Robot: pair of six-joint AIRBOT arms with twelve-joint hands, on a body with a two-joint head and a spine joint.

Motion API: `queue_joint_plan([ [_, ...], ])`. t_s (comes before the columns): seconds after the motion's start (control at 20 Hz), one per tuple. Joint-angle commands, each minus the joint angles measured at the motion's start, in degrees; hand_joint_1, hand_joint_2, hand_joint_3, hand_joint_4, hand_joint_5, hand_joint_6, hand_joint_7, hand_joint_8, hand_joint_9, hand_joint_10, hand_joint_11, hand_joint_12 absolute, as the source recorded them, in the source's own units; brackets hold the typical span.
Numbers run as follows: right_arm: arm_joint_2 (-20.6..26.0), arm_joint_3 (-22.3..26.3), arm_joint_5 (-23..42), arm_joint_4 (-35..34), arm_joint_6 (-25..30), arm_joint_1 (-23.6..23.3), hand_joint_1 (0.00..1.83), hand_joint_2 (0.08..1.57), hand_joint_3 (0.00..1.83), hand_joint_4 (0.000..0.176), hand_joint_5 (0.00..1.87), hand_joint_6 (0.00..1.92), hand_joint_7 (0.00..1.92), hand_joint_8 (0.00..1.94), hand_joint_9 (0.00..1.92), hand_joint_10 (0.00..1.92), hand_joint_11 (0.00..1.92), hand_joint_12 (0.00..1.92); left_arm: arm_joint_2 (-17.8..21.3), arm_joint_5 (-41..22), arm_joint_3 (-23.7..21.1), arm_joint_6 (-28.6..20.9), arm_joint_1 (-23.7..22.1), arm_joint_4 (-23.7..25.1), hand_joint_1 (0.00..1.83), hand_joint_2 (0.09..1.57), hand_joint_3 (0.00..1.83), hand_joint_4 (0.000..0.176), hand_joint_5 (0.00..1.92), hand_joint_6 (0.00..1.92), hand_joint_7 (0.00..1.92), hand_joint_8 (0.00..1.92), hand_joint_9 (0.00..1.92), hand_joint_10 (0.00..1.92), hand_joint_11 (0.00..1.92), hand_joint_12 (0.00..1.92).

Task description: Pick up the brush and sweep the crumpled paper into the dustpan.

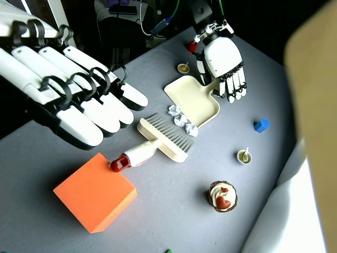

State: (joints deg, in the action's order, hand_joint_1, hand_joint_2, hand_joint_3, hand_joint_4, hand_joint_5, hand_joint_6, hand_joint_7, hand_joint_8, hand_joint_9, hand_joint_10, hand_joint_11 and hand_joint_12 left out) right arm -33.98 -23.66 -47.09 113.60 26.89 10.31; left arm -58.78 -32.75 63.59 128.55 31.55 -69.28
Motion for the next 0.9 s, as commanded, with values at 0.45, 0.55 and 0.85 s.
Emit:
queue_joint_plan([
  [0.45, -7.33, -0.79, -8.22, 0.37, -1.44, 6.39, 1.19, 0.94, 0.00, 0.000, 0.13, 0.01, 0.18, 0.01, 0.17, 0.01, 0.20, 0.01, -2.26, -0.62, 4.92, 0.38, -3.17, 5.77, 1.10, 1.14, 0.00, 0.000, 0.94, 1.05, 0.44, 0.00, 0.33, 0.00, 0.30, 0.02],
  [0.55, -8.66, -0.52, -10.89, 2.14, -0.86, 8.26, 1.20, 0.91, 0.00, 0.000, 0.17, 0.00, 0.21, 0.00, 0.21, 0.00, 0.22, 0.02, -3.51, -0.55, 5.85, 0.38, -3.72, 5.67, 1.10, 1.15, 0.00, 0.000, 0.92, 1.07, 0.45, 0.00, 0.35, 0.01, 0.29, 0.02],
  [0.85, -13.69, -0.59, -23.25, 12.31, 3.76, 14.03, 1.26, 0.97, 0.00, 0.000, 0.23, 0.01, 0.29, 0.01, 0.30, 0.01, 0.29, 0.04, -5.85, 0.66, 8.27, 0.38, -5.84, 6.22, 1.09, 1.15, 0.00, 0.000, 0.92, 1.08, 0.42, 0.00, 0.33, 0.00, 0.29, 0.02],
])
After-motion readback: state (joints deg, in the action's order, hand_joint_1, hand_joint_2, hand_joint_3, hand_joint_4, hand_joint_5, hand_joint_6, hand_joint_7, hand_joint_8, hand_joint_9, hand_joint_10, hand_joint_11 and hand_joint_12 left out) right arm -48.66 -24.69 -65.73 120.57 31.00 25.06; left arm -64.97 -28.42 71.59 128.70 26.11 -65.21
